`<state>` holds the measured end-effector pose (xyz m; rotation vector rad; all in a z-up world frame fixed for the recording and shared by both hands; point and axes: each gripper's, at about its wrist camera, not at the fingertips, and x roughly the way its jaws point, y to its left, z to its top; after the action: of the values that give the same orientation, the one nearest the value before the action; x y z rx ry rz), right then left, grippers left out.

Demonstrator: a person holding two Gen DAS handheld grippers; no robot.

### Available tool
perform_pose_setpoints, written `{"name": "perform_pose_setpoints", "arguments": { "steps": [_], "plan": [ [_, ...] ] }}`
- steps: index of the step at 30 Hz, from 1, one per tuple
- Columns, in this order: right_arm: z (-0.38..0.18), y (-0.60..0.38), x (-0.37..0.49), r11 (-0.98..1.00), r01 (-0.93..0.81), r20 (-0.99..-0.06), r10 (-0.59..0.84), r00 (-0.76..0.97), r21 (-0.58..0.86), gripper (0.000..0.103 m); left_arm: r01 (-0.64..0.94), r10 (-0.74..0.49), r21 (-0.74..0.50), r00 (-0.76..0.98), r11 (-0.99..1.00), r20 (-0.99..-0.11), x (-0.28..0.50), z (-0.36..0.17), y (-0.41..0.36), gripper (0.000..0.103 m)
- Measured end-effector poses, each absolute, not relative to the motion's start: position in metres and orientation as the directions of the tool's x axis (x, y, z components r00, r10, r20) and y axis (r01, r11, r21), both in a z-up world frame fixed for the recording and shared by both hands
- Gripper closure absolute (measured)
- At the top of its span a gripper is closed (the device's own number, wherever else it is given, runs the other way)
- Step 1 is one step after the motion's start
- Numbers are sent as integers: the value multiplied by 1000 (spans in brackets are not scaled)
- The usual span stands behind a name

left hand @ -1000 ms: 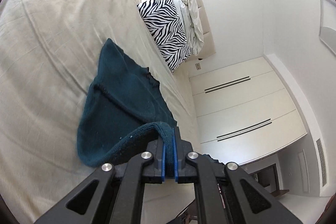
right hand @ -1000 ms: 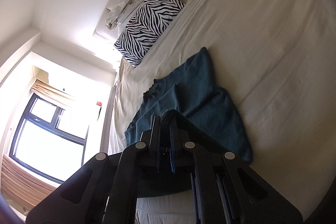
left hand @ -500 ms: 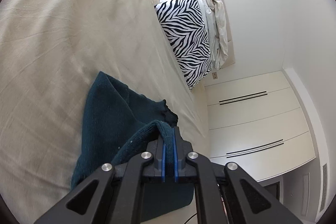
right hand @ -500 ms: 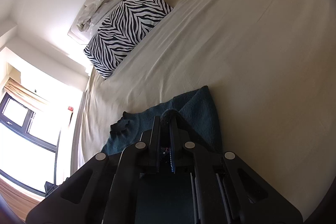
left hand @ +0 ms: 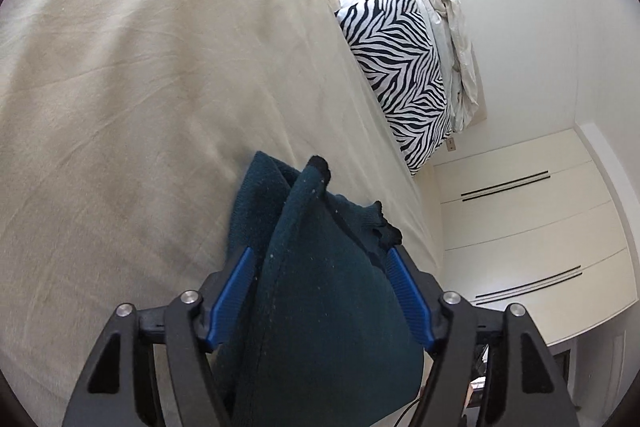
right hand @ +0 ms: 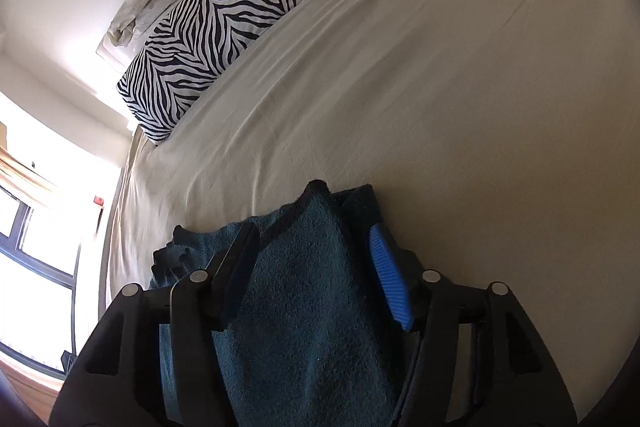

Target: Fold small clothes

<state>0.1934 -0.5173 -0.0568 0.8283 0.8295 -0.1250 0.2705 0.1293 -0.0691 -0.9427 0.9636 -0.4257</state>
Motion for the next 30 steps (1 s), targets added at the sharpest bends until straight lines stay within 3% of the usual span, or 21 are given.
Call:
{"name": "perform_pose_setpoints", "arguments": {
  "steps": [4, 9, 16, 23, 28, 30],
  "plan": [
    [-42, -519, 169, 716, 380, -693, 199, 693, 586, 46, 0, -645, -758, 525, 653, -555, 245, -54, 113, 34],
    [-32, -498, 132, 815, 326, -736, 171, 655, 479, 46, 56, -605, -684, 522, 728, -601, 209, -53, 99, 43],
    [-41, -458, 78, 906, 231, -785, 153, 601, 354, 46, 34, -572, -660, 533, 751, -623, 184, -65, 105, 49],
    [-52, -455, 45, 899, 234, -785, 169, 596, 371, 48, 55, -540, -612, 537, 789, -648, 169, -65, 104, 61],
    [-47, -459, 41, 897, 244, -779, 156, 607, 369, 60, 58, -515, -580, 539, 812, -667, 162, -68, 102, 69],
    [-47, -459, 43, 899, 240, -783, 158, 601, 366, 69, 56, -497, -562, 544, 825, -676, 161, -69, 101, 78]
  ]
}}
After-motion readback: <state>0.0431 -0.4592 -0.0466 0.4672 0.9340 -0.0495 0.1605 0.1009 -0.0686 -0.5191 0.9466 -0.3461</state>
